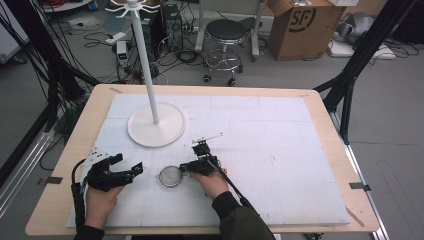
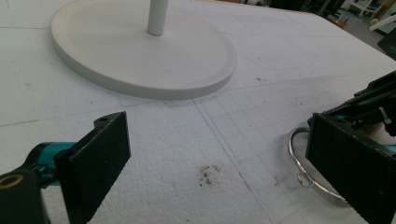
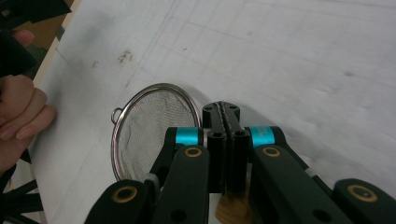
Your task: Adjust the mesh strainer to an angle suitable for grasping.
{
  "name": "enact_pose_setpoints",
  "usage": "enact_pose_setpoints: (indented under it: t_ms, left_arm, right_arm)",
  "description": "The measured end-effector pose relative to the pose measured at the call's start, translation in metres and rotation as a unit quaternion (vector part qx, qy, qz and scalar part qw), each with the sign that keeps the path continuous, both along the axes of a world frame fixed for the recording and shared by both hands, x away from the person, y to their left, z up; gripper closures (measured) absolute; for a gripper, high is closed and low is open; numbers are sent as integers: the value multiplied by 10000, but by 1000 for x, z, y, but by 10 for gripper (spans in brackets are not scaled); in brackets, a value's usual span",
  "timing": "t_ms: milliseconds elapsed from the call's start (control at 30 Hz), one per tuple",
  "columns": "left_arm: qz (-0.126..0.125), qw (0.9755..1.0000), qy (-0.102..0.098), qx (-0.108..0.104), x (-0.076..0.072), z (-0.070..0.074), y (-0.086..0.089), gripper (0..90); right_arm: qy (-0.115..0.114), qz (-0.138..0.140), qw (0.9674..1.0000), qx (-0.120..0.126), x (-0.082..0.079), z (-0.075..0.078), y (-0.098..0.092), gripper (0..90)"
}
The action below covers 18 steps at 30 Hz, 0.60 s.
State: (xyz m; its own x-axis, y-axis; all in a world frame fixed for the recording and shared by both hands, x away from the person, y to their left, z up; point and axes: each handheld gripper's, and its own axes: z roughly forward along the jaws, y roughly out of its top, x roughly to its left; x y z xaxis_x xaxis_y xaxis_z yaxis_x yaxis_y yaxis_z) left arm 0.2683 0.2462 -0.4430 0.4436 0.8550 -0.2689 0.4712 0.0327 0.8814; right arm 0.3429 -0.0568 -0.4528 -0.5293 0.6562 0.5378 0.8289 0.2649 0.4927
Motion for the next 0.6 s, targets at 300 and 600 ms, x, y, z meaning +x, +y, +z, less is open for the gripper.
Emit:
enact_pose_setpoints:
  t_ms: [300,600]
  left_arm:
    - [-6,10000,-5,-13,0,0,0,73]
    - [6,10000,11,-20,0,0,1,73]
  right_arm:
    - [-56,257,9997,23,-9,-1,28,897]
    - [-263,93,9995,175,-3,16,8,897]
